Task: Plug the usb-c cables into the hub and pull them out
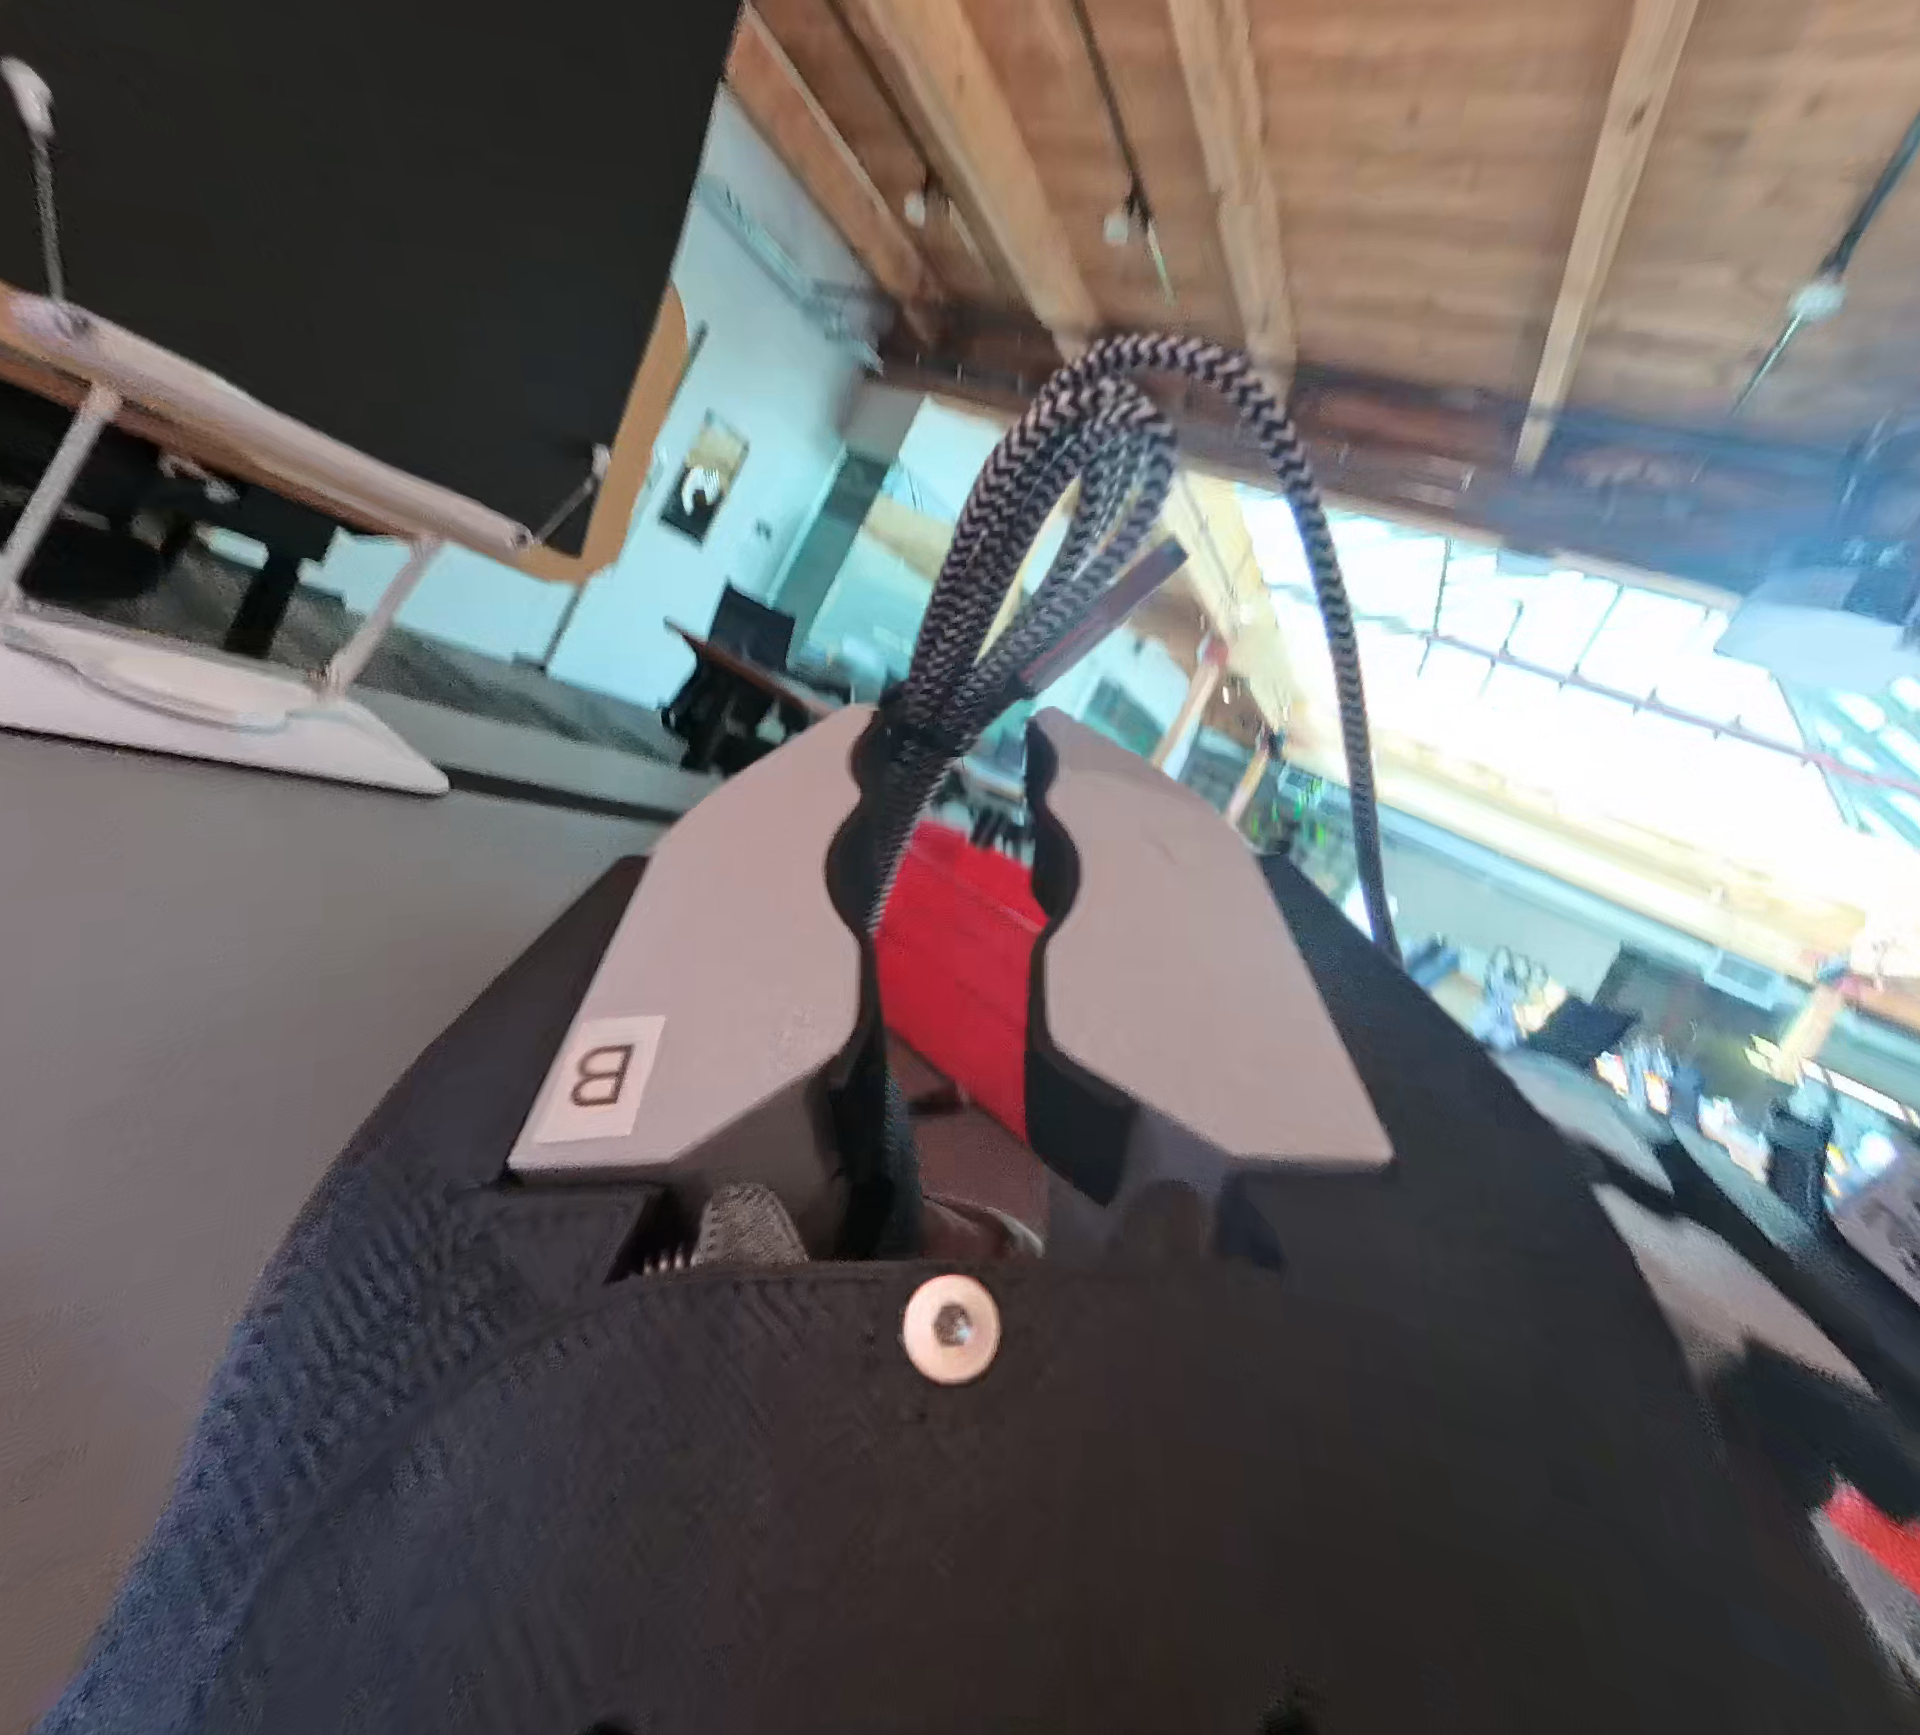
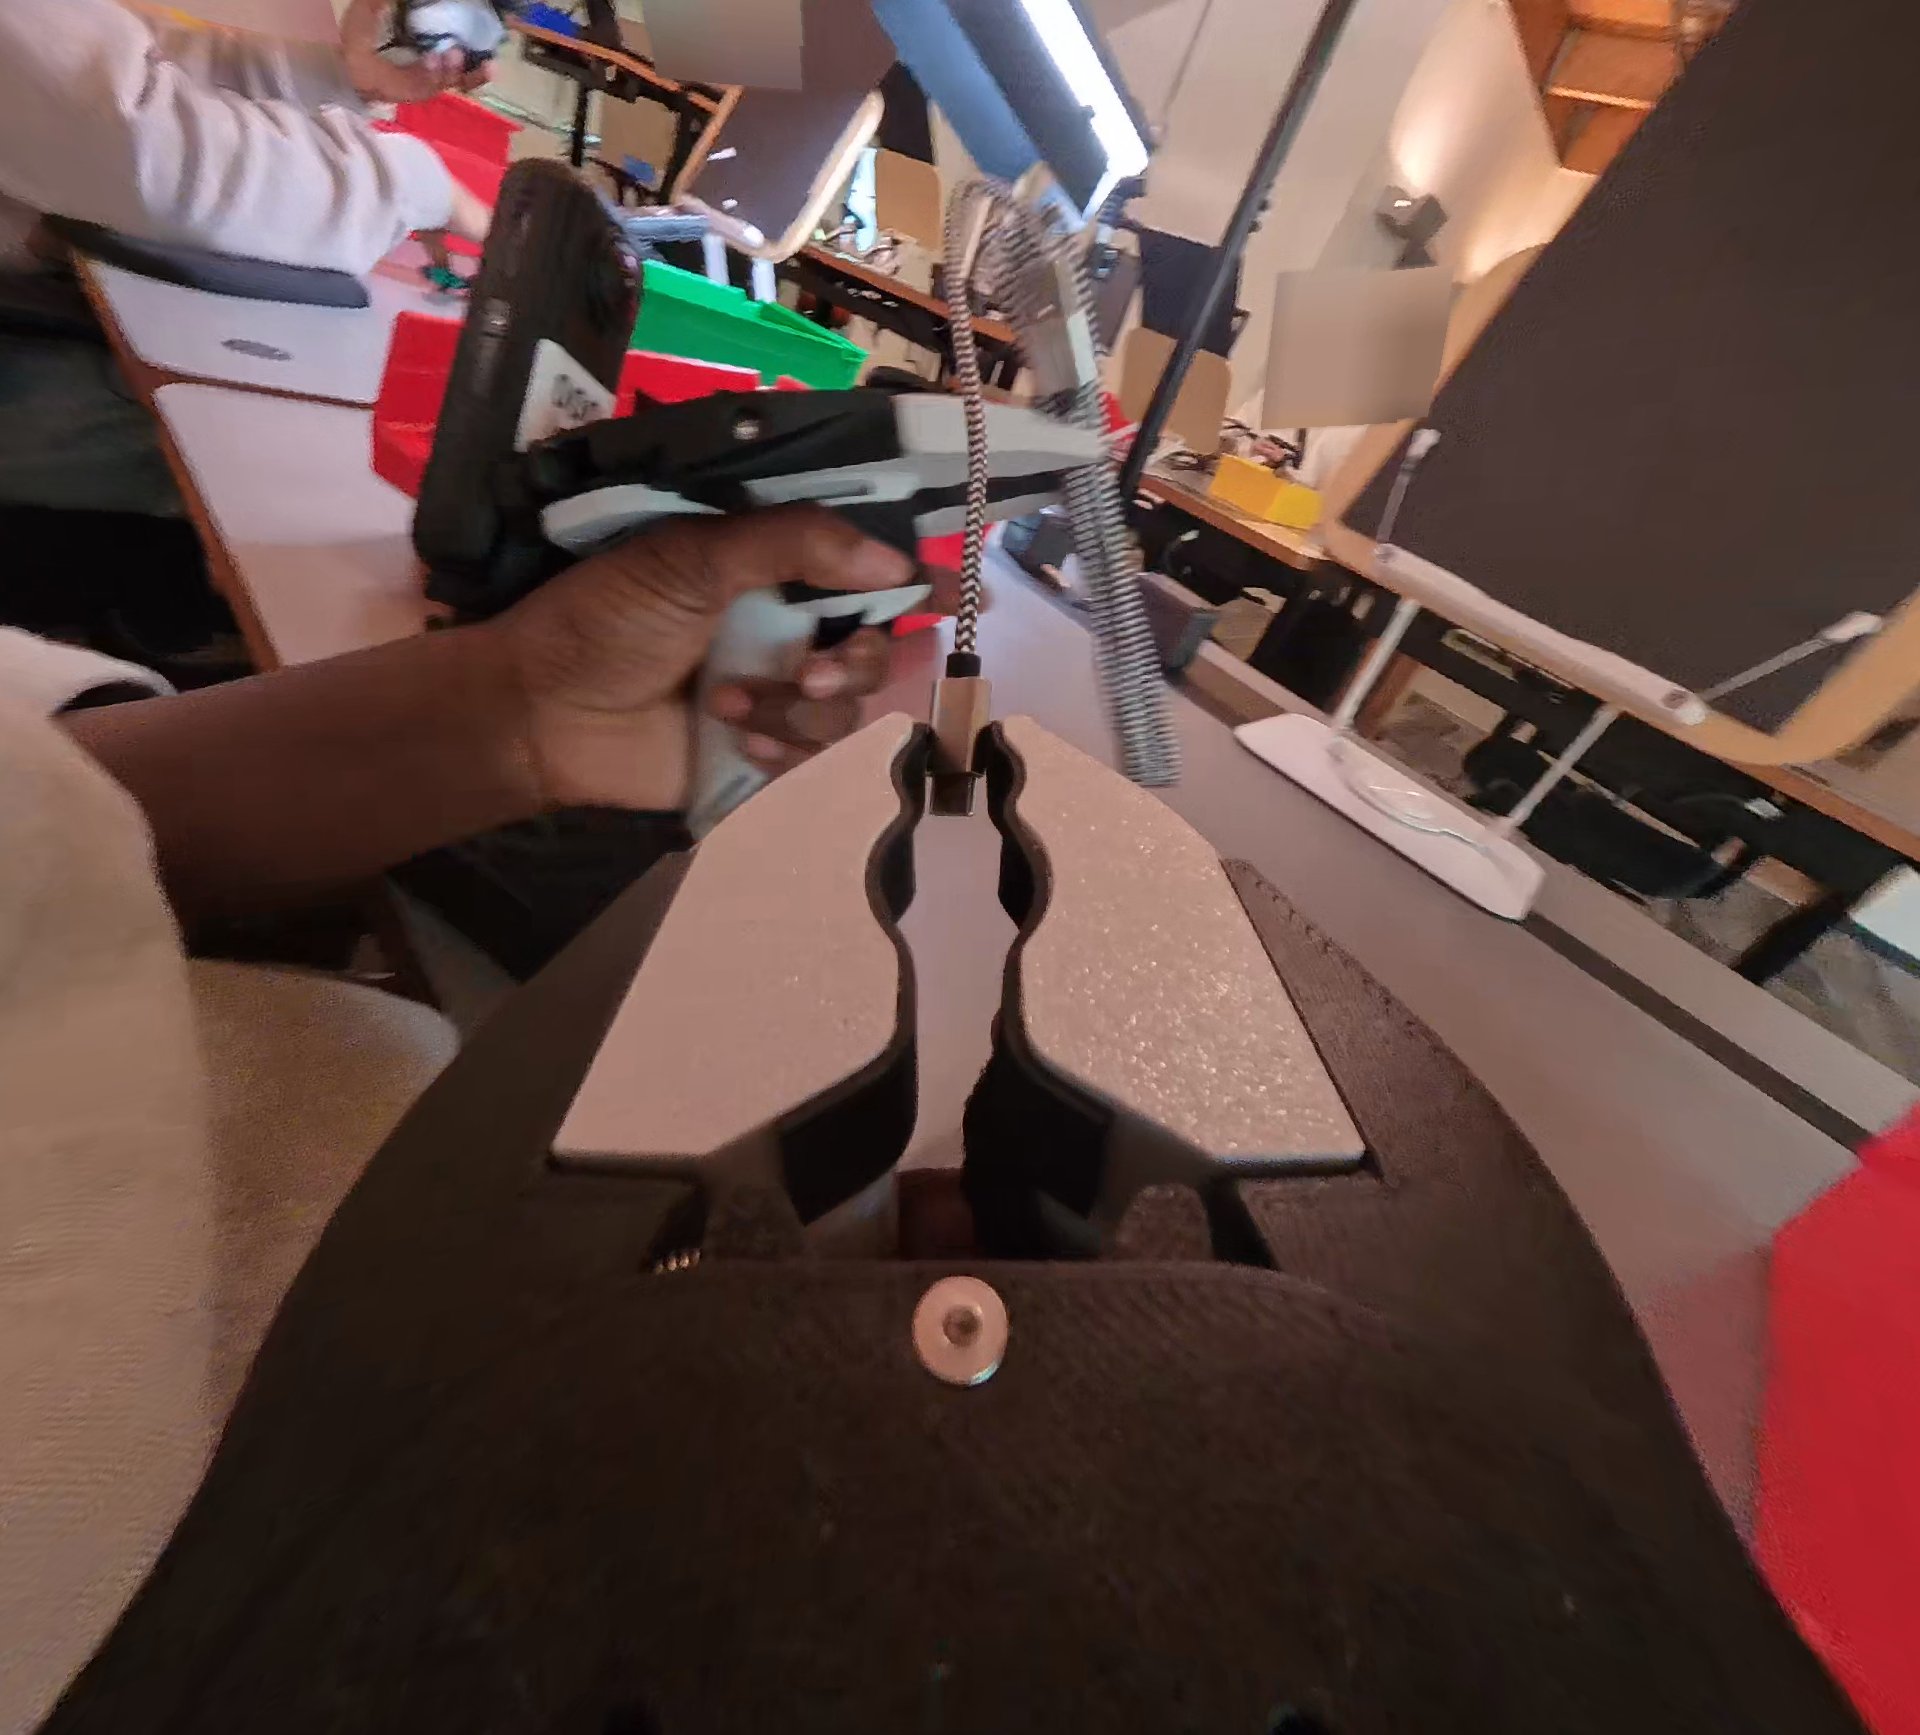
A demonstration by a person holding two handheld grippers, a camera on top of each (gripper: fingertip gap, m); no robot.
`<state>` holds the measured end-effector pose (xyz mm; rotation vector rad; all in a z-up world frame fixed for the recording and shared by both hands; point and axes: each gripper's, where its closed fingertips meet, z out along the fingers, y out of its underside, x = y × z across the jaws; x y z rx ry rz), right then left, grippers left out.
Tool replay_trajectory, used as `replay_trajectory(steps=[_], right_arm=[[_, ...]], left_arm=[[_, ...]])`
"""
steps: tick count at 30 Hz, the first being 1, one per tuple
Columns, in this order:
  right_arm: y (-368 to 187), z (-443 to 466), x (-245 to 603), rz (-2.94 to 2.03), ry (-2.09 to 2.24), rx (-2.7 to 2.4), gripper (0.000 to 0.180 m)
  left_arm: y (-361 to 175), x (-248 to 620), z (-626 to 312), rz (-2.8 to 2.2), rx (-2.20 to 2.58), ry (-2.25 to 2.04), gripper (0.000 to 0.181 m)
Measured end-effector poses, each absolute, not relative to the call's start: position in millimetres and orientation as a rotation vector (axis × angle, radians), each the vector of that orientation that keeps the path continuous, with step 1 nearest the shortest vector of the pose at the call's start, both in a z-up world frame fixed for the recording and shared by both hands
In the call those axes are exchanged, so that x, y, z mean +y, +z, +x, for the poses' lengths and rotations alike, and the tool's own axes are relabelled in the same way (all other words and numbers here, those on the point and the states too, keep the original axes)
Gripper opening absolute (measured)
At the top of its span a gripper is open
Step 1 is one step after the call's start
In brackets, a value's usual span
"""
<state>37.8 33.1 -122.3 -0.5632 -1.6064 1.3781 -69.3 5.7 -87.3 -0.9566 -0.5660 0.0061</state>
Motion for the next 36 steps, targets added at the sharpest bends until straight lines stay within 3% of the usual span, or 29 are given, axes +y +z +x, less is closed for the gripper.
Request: replay_trajectory(steps=[4,8,12,18,22,31,36], right_arm=[[-110.1,30.3,72.8,-0.666,1.47,-1.572,0.01],[-120.9,27.0,80.9,-0.776,1.677,-1.648,0.009],[-136.4,30.7,73.5,-0.796,1.762,-1.807,0.009],[-147.4,45.6,54.6,-0.738,1.815,-1.983,0.009],[-154.0,52.0,48.9,-0.682,1.757,-2.057,0.009],[-169.3,53.4,39.8,-0.695,1.748,-2.145,0.008],[-153.9,43.6,46.5,-1.037,2.119,-2.016,0.006]], left_arm=[[-82.6,1.1,-78.6,-1.067,-0.562,0.016,0.047],[-60.3,-36.5,-91.2,-1.083,-0.472,0.421,0.062],[-71.7,-5.3,-20.6,-1.386,0.106,0.437,0.065],[-137.1,36.2,46.1,-1.647,0.645,0.577,0.051],[-152.5,41.5,47.1,-1.74,0.641,0.547,0.022],[-144.7,35.6,64.4,-1.703,0.697,0.538,0.034],[-146.6,51.2,42.1,-1.598,0.654,0.786,0.021]])
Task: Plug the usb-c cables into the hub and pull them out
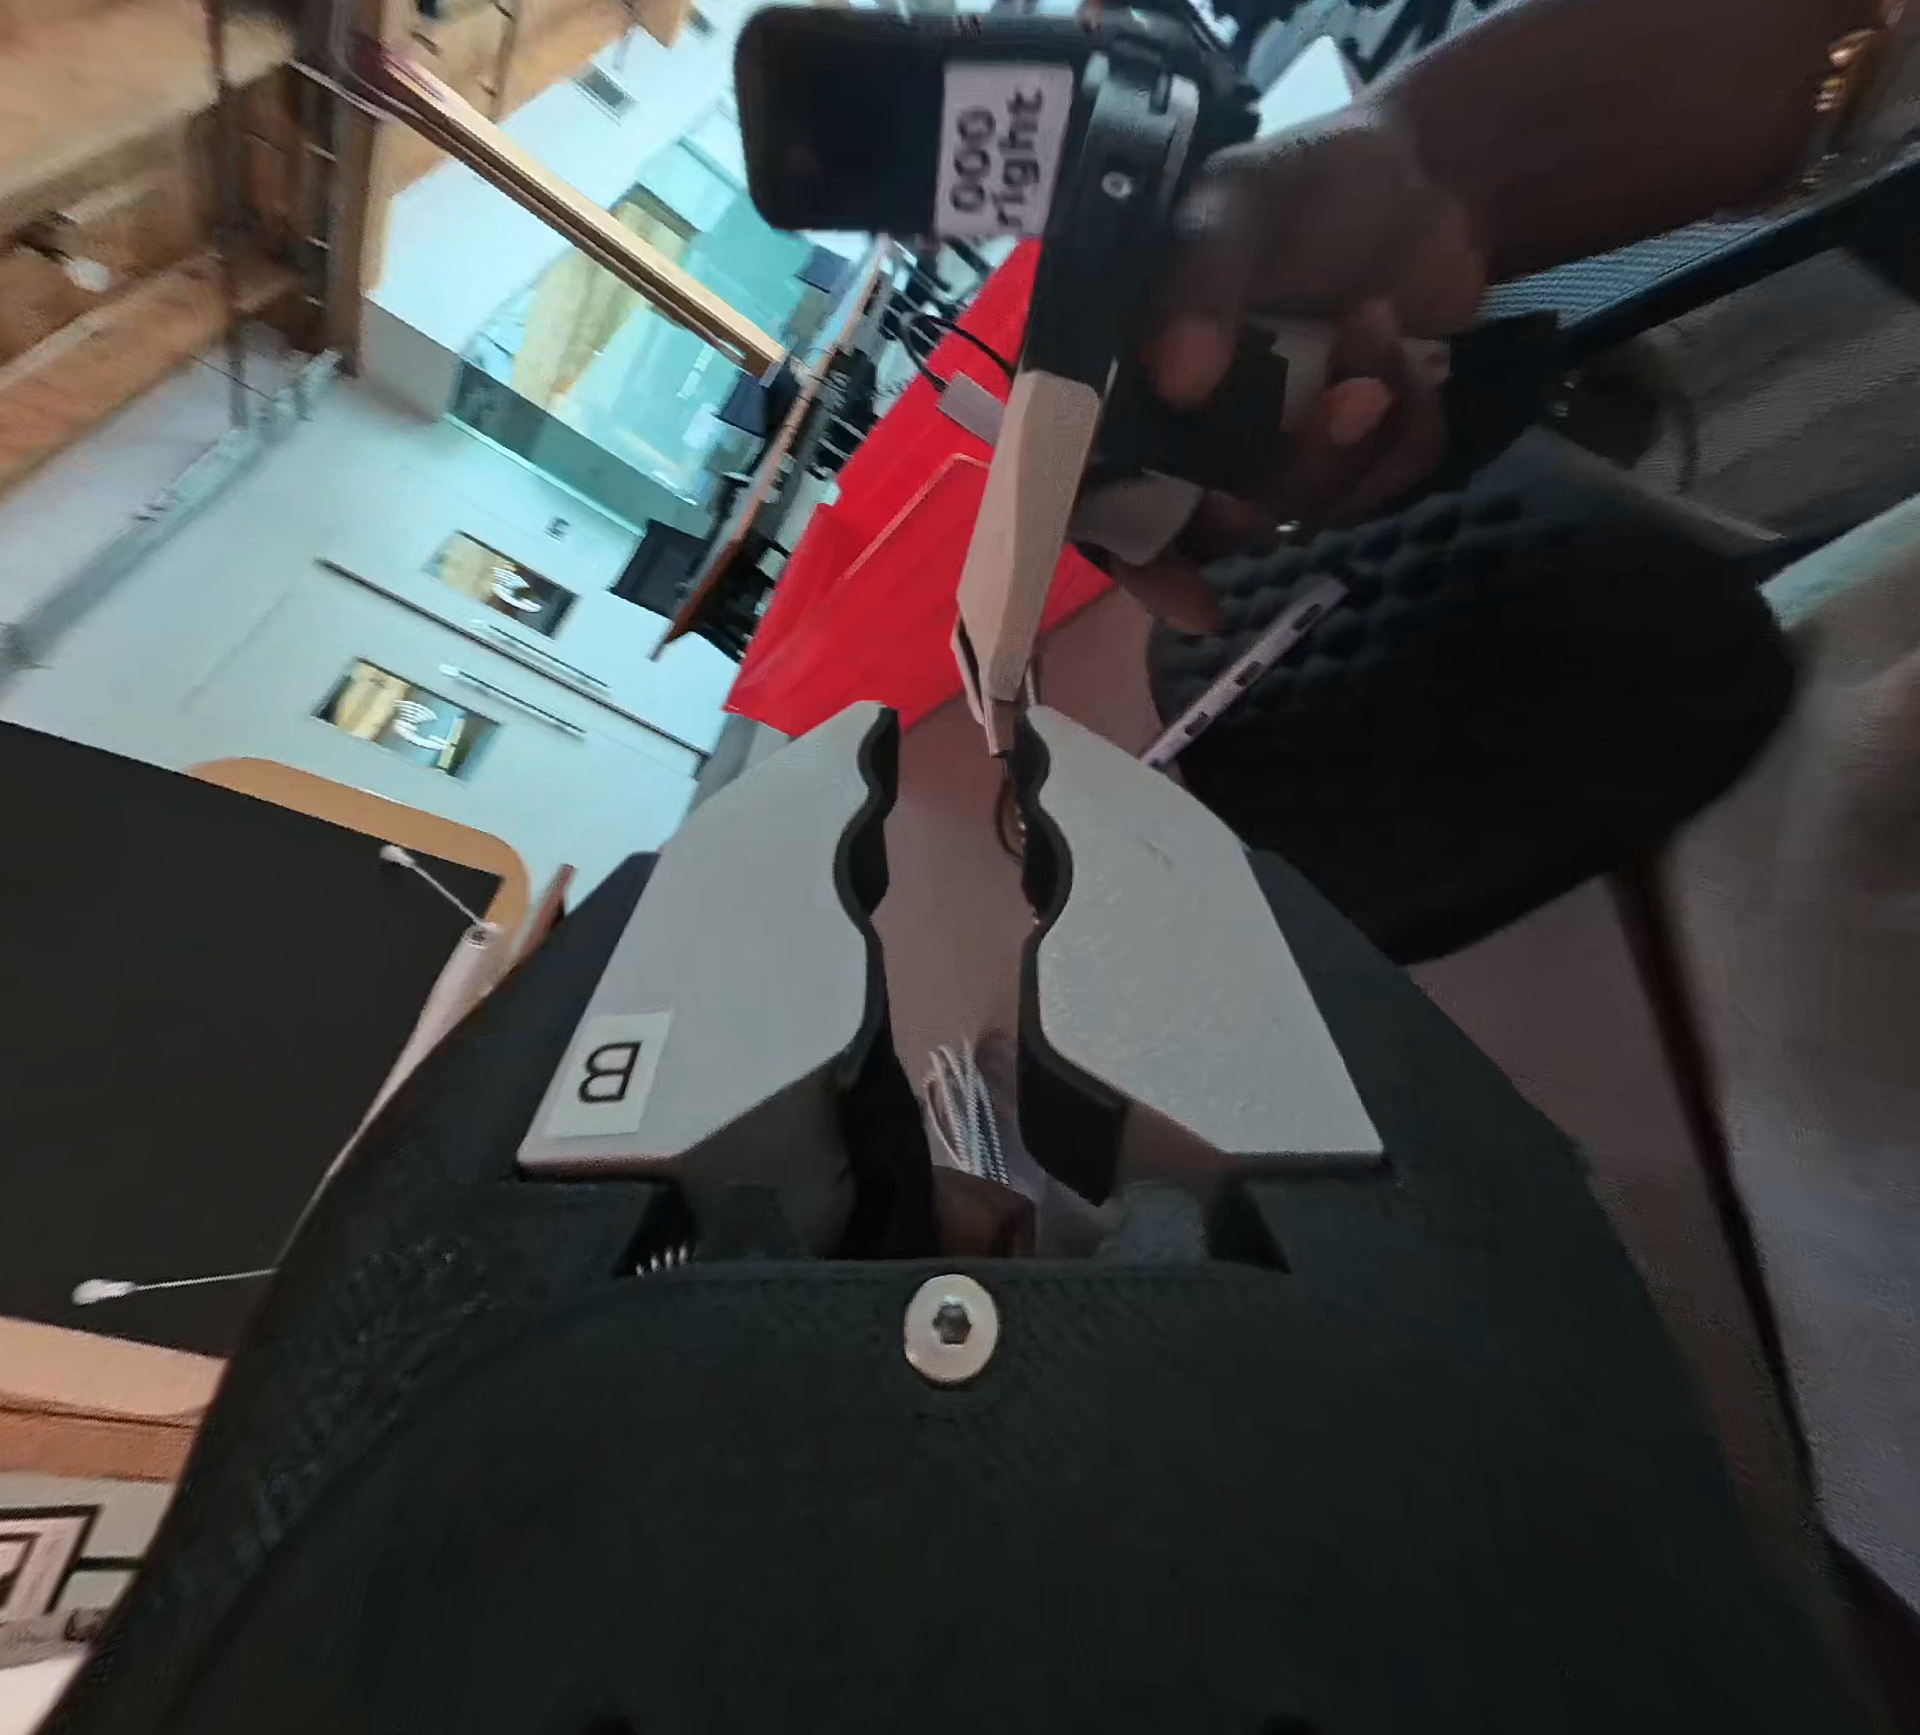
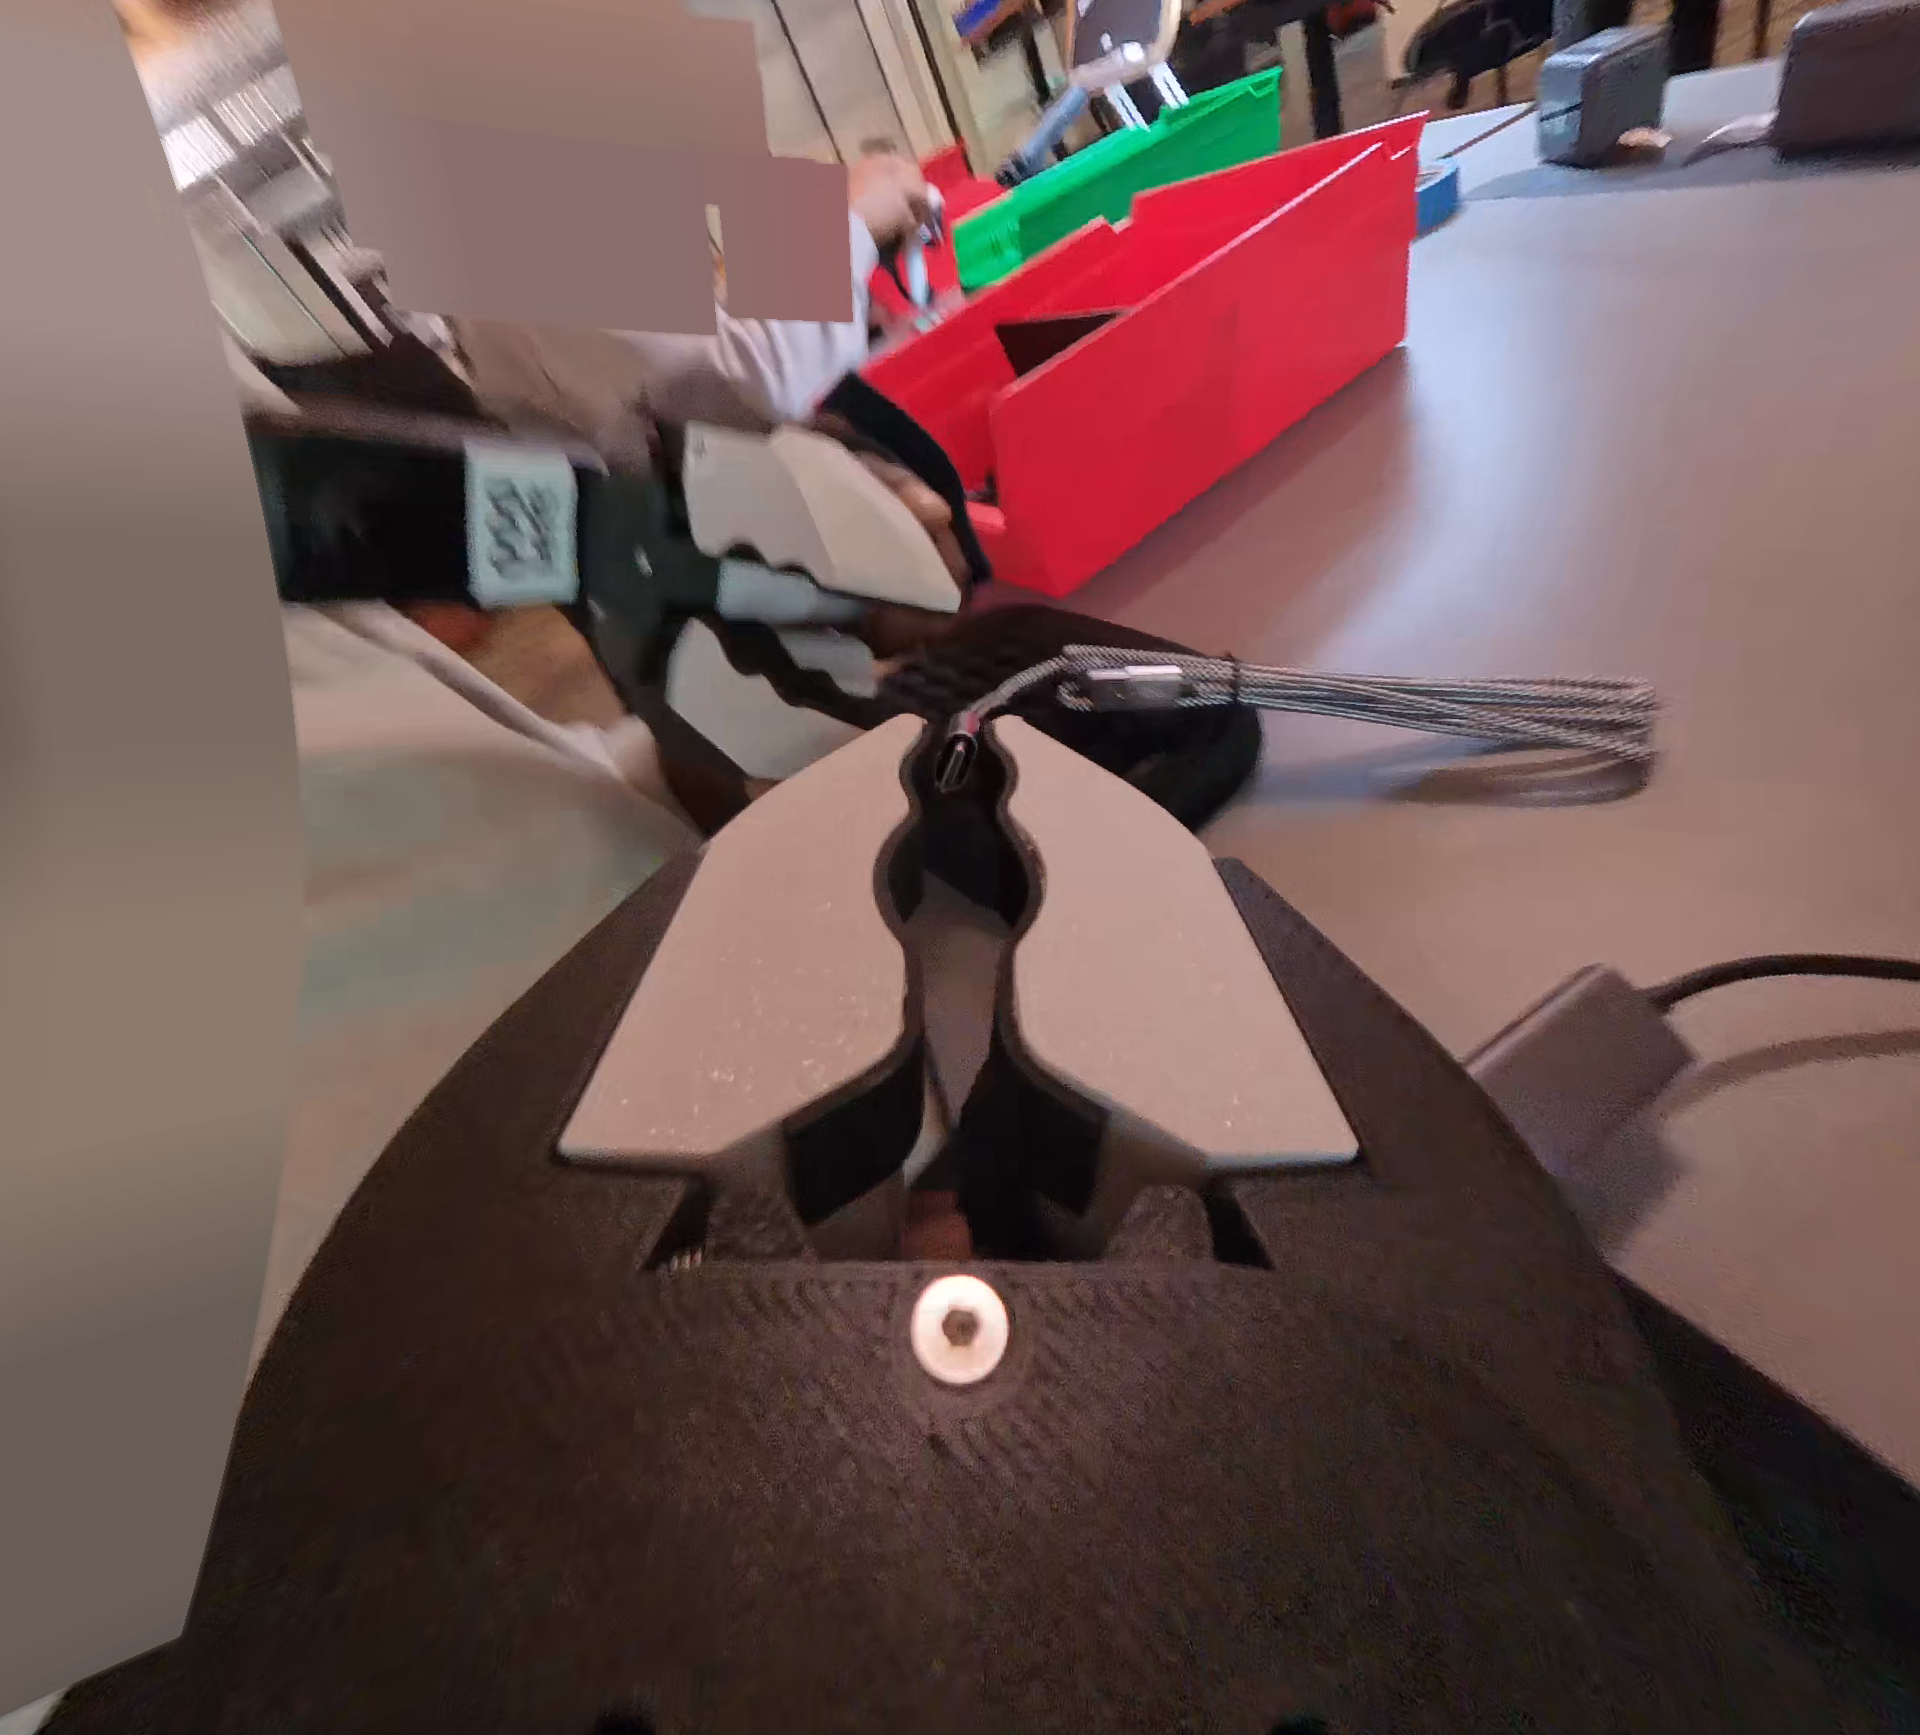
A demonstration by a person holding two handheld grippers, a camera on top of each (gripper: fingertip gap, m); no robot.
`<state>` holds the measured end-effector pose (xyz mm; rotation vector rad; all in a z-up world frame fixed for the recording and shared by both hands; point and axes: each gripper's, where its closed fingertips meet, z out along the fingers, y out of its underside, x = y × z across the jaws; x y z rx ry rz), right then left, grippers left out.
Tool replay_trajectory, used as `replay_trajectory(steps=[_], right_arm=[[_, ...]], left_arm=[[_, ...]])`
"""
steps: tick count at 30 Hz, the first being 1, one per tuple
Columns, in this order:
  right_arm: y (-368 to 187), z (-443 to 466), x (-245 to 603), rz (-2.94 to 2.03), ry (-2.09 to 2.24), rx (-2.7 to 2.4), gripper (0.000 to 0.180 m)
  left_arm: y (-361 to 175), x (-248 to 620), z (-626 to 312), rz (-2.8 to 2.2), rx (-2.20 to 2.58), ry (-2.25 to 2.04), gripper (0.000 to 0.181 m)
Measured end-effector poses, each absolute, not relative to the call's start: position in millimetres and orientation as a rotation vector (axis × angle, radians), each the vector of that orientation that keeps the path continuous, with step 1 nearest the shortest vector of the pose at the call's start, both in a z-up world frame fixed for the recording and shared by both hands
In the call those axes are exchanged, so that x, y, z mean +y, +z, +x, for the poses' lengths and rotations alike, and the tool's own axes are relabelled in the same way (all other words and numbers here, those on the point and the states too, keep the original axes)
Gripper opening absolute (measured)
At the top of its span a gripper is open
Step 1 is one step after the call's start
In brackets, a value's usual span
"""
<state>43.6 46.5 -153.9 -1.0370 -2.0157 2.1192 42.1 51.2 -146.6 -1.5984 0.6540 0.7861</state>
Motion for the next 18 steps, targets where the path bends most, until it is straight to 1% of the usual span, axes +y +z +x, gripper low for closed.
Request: replay_trajectory(steps=[2,4,6,8,9,10,12,15,18], right_arm=[[-150.6,42.5,48.4,-1.117,2.25,-1.976,0.006],[-151.0,41.9,49.6,-1.139,2.3,-1.962,0.005],[-150.7,40.4,51.0,-1.17,2.326,-1.945,0.005],[-150.6,38.4,51.7,-1.204,2.34,-1.925,0.005],[-149.7,38.0,51.3,-1.22,2.357,-1.912,0.005],[-148.7,37.5,50.5,-1.24,2.38,-1.898,0.005],[-148.2,36.4,49.2,-1.281,2.414,-1.876,0.005],[-151.1,33.9,49.8,-1.321,2.41,-1.863,0.005],[-150.0,33.6,49.9,-1.346,2.437,-1.848,0.005]], left_arm=[[-147.4,52.4,42.6,-1.602,0.638,0.75,0.014],[-155.3,51.0,46.5,-1.657,0.64,0.646,0.015],[-161.8,49.2,48.8,-1.688,0.645,0.582,0.02],[-167.0,50.0,49.2,-1.726,0.634,0.542,0.035],[-167.4,52.0,46.8,-1.738,0.612,0.55,0.039],[-167.5,54.1,43.9,-1.743,0.594,0.572,0.04],[-168.4,57.6,41.0,-1.743,0.587,0.619,0.039],[-165.6,60.7,37.8,-1.728,0.546,0.647,0.03],[-163.5,62.4,34.1,-1.726,0.482,0.613,0.025]])
